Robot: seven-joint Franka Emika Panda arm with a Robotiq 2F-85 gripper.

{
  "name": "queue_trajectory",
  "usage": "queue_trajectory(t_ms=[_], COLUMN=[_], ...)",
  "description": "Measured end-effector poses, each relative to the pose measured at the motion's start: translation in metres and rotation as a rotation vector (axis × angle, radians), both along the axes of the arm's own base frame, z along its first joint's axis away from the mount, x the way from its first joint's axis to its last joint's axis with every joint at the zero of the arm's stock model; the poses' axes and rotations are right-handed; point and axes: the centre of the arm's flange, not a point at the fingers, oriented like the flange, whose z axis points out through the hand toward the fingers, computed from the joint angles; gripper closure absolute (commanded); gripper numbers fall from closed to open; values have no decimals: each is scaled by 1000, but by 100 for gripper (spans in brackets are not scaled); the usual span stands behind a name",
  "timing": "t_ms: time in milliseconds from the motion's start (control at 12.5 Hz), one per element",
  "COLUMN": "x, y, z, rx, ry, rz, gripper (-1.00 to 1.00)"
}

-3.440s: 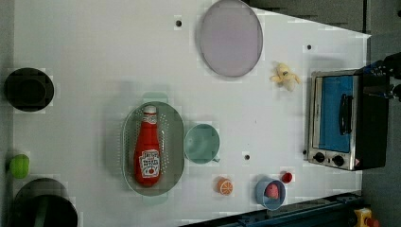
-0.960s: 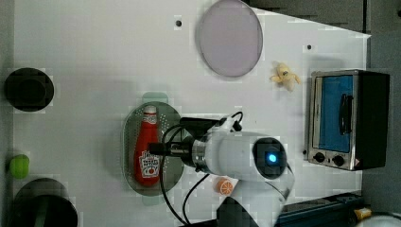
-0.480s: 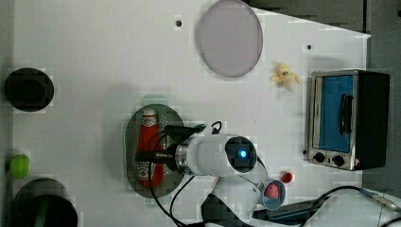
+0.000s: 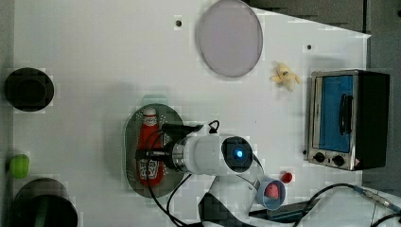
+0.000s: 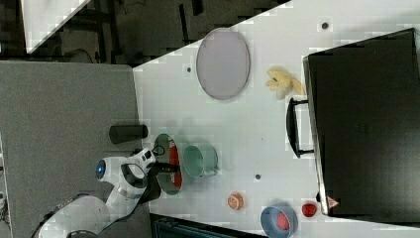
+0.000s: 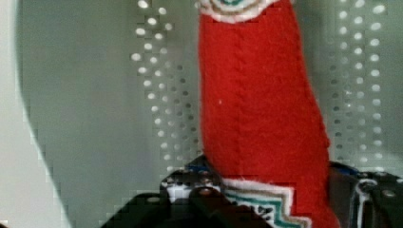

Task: Pick ketchup from strainer and place it on the table

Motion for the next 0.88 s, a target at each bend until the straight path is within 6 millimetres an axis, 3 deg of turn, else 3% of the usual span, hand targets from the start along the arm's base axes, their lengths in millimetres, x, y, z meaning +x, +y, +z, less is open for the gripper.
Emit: queue_trajectory(t_ms=[160,400,560,720,880], x=[0,-2,0,10,21], y=[4,4,-5,-11,-19], z=[13,55,103,164,217], rx=[4,-49,-101,-105,-115], ry=[-19,-29,-1,-38,-106], rz=[-3,-15,-88,-139,-105], gripper=[-25,-25,-25,-25,-25])
